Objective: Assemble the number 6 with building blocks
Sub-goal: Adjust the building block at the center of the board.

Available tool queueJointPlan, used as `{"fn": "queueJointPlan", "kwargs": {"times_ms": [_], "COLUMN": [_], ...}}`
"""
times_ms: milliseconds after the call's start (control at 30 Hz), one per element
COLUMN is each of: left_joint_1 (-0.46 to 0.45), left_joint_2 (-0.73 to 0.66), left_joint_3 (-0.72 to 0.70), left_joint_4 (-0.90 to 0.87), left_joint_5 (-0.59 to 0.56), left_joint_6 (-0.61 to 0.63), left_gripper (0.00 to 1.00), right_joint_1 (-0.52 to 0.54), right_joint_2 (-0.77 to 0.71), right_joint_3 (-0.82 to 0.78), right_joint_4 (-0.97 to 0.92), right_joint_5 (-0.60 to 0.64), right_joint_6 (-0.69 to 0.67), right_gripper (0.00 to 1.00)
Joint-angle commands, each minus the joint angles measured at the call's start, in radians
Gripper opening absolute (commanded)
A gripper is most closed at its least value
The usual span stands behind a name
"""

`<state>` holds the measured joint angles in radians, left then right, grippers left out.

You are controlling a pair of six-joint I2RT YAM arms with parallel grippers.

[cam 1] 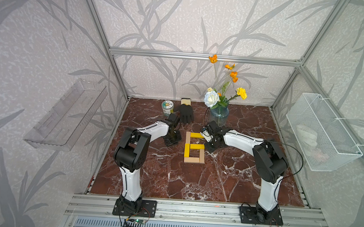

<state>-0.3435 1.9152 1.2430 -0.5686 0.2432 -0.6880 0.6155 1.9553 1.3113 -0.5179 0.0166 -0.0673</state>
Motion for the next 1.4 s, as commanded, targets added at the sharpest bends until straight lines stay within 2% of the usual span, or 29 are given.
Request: {"fn": "queueJointPlan", "kwargs": {"times_ms": [0, 1367], "left_joint_1": [-0.005, -0.028], "left_joint_2": [0.019, 0.053], "left_joint_3": [0.039, 0.082], "left_joint_4": [-0.021, -0.048], "left_joint_5": [0.018, 0.068], "left_joint_6": [0.015, 0.036], "left_gripper": [0.01, 0.0], "right_joint_1": [0.009, 0.032], "right_joint_2": [-0.006, 0.004], "right_joint_3": [0.015, 0.018], "right_joint_4": [0.009, 0.018], "right_joint_5": [-0.01, -0.011], "right_joint_6": [0.011, 0.024], "right_gripper": [0.0, 0.0]}}
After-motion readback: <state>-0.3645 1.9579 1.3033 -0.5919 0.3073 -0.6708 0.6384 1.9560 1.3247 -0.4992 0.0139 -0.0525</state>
